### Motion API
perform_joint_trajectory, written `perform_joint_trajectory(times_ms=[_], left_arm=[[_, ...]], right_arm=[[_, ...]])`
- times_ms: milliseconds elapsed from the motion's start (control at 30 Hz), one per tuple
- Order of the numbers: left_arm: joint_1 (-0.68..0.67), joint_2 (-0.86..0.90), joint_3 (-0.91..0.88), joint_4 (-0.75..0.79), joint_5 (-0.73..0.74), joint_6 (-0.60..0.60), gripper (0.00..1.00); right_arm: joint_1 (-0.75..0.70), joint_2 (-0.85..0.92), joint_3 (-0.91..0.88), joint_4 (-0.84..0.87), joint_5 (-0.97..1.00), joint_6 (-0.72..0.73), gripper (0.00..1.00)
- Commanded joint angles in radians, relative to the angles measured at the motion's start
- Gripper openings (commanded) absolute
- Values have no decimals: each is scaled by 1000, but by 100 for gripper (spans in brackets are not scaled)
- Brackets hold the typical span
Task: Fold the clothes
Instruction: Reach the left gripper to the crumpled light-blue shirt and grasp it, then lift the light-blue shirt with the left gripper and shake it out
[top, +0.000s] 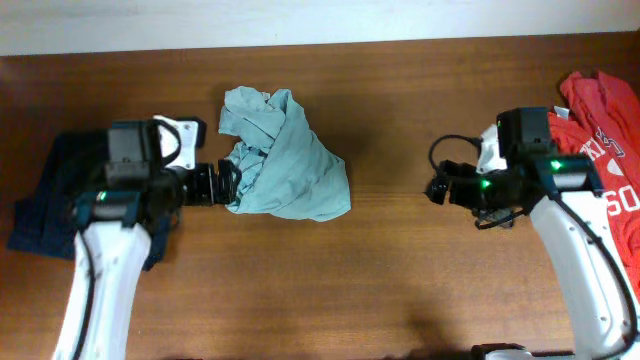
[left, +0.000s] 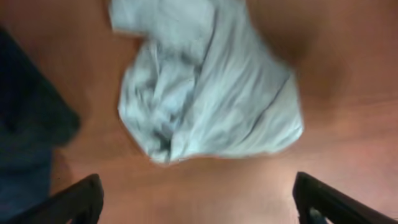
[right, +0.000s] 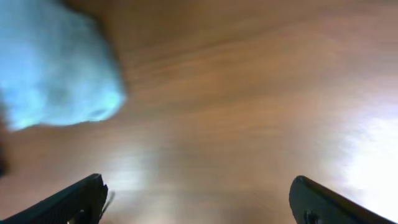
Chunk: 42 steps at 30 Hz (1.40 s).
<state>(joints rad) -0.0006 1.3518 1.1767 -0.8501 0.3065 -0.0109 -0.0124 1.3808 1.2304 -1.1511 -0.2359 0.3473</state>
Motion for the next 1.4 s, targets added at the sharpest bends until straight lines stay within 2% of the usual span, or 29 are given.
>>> perform_joint_trajectory(times_ms=[0, 33, 167, 333, 467, 567, 633, 700, 733, 800, 900, 1000, 1033, 1133, 1233, 1367], left_arm=[[-32, 130, 11, -28, -8, -11, 90], [-61, 197, 11, -13, -8, 6, 85], [-138, 335, 11, 66, -26, 39, 81], [-206, 419, 11, 197, -217, 40, 77], [-212, 475, 11, 250, -293, 88, 69], [-213, 517, 11, 284, -295, 88, 55], [-215, 538, 11, 297, -233, 95, 44], [-215, 544, 11, 293, -185, 95, 22], [-215, 544, 12, 286, -169, 94, 2], [-216, 540, 32, 254, -164, 94, 0], [-216, 532, 143, 124, -163, 74, 0], [-216, 516, 332, -31, -127, 68, 0], [-216, 504, 467, -105, -100, 68, 0], [-216, 489, 713, -194, -91, 47, 0], [-223, 486, 937, -235, -11, 5, 0], [-283, 486, 1100, -235, 19, -24, 0]], right_arm=[[0, 25, 20, 10, 96, 8, 98], [0, 26, 20, 31, 44, -30, 98], [0, 26, 20, 64, 13, -30, 98], [0, 26, 20, 63, 4, -33, 98], [0, 26, 20, 63, 3, -33, 98], [0, 26, 20, 66, 3, -33, 98], [0, 26, 20, 67, 3, -33, 98], [0, 26, 20, 67, 3, -33, 98], [0, 26, 20, 67, 4, -33, 98], [0, 26, 20, 74, 4, -33, 98], [0, 26, 20, 95, 5, -33, 98], [0, 26, 20, 128, 11, -33, 98], [-1, 26, 20, 149, 11, -33, 98], [-1, 28, 20, 169, 11, -32, 98], [-1, 34, 20, 168, 11, -33, 98], [-1, 35, 20, 168, 14, -32, 98]])
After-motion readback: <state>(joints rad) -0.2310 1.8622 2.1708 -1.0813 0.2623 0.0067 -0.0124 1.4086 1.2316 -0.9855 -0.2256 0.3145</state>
